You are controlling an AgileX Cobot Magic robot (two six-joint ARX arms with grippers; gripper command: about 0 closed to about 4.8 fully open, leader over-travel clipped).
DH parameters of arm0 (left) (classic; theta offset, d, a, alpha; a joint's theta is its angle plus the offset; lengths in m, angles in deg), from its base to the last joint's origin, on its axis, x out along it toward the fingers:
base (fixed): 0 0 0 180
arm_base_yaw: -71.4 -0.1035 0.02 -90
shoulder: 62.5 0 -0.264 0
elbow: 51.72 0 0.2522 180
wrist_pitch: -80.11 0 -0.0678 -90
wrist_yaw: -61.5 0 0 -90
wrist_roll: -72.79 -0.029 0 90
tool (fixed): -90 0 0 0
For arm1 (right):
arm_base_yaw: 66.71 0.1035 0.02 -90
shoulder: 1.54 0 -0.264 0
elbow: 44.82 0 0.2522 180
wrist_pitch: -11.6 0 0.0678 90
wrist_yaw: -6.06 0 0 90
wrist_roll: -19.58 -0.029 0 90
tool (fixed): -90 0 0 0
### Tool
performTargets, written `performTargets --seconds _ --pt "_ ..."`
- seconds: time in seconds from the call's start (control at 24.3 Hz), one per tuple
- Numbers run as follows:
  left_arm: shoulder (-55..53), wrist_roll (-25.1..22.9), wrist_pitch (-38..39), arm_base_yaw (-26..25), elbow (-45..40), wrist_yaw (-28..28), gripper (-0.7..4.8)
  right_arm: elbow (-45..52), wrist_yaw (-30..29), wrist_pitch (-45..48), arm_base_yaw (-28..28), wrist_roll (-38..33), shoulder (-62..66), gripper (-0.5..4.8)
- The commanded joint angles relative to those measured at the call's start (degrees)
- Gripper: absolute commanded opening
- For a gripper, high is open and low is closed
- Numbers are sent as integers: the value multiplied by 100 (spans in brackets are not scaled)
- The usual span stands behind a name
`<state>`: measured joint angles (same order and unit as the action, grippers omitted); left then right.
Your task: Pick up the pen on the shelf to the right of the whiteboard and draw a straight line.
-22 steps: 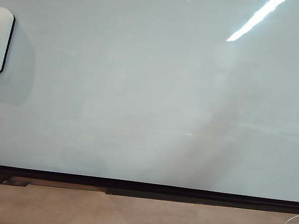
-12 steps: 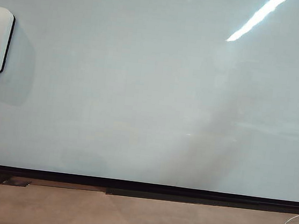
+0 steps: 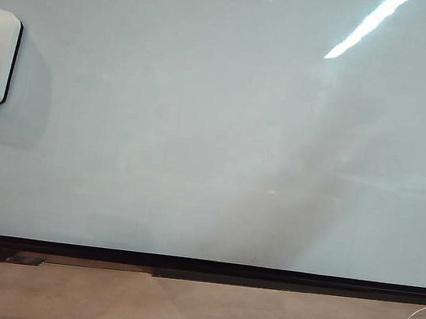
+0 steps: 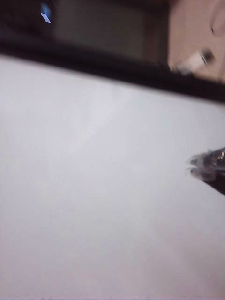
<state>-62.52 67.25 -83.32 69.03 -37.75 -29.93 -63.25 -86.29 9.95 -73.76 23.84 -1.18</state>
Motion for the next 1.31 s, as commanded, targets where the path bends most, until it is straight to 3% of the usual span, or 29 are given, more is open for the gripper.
performTargets --seconds 0.04,0.08,0.21,0.29,0.41,0.49,0.53,0.58,0.62,0.78,0.9,1.07,1.31 --pt "0 2 221 2 20 -9 -5 -518 -595 151 -870 74 507 -1" --pt "0 2 280 2 20 -9 -5 -713 -1314 186 -1399 66 918 -1" --pt "0 9 330 2 20 -31 -5 -992 -2280 708 -2542 -439 2041 -1" --pt "0 46 330 2 20 -37 -5 -1038 -2114 1340 -2907 -590 2664 -1" --pt "0 149 321 0 20 -275 -5 -1139 -2490 1641 -2920 -164 3604 -1" --pt "0 151 323 7 20 -284 -5 -1185 -2809 2579 -2920 -164 4590 0" --pt "0 155 334 4 20 -378 -5 -1316 -3080 3023 -2959 -166 5222 28" --pt "0 157 398 4 20 -643 -5 -1482 -3344 3434 -3049 -168 5831 101" --pt "0 157 450 7 20 -787 -5 -1569 -3460 3703 -3080 -199 6177 123" --pt "0 151 579 9 20 -940 -5 -1895 -3866 4485 -3217 -424 7259 132" --pt "0 107 573 4 20 -938 -5 -1998 -4035 4959 -3346 -376 7971 236" --pt "0 37 592 2 20 -938 -5 -2264 -4610 5525 -3464 -367 8872 249" --pt "0 -57 651 7 20 -1189 -5 -2938 -4787 6264 -3464 -334 10341 266"
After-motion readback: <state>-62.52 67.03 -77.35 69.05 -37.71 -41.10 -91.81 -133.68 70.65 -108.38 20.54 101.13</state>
